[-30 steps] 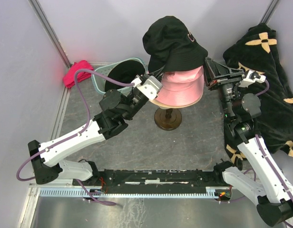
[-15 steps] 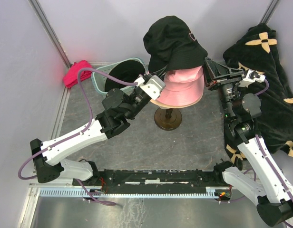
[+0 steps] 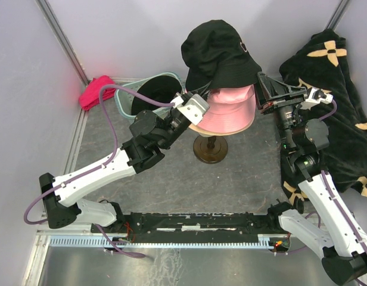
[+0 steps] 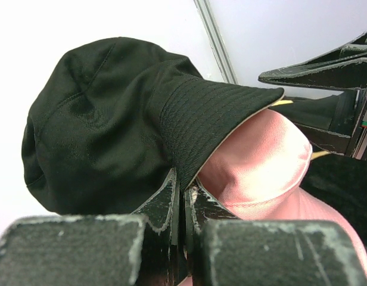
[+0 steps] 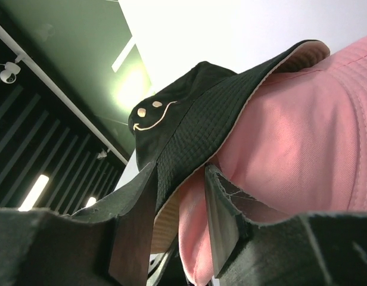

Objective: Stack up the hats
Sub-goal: Stack the hat on the hat.

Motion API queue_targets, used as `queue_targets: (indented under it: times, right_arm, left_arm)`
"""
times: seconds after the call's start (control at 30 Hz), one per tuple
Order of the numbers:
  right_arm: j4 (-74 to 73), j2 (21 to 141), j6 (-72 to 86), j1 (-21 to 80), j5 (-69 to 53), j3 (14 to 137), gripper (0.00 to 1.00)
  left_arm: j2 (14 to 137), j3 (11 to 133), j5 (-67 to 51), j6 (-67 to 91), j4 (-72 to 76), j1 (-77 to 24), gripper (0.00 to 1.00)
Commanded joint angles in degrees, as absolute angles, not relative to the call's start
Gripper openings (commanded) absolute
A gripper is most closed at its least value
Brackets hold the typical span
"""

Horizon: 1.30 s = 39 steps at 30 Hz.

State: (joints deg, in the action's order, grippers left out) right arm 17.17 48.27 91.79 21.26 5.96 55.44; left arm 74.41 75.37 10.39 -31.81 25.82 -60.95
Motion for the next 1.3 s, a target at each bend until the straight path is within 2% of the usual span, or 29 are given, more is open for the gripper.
queue_targets:
  times: [0.0,0.13,0.23,0.4,0.43,1.27]
  right_arm:
    - [20.7,47.9,92.9,21.2,4.8,56.1,0.46]
    - [21.7,49.2,92.8,21.1,5.0,57.3,0.44]
    - [22.1,49.5,92.6,21.2,5.2,57.6,0.33]
    - [22.0,48.4,91.8,21.2,5.7,56.0,0.05]
    - [21.7,48.0,91.5,21.2,5.9,55.6,0.02]
    - [15.3,38.4,88.2,20.3,7.6,44.9,0.02]
  left_arm:
    - [74.3,77.9,9.4,-34.1,28.1,-61.8,0.03]
    - [73.6,76.9,9.3,-34.2,27.9,-61.9,0.03]
    - [72.6,75.9,9.4,-34.4,27.8,-61.9,0.03]
    - [71.5,74.3,9.3,-34.6,27.8,-61.9,0.03]
    - [71.4,74.1,9.3,-34.7,27.8,-61.9,0.03]
    - [65.3,64.4,15.8,-33.9,33.4,-62.0,0.06]
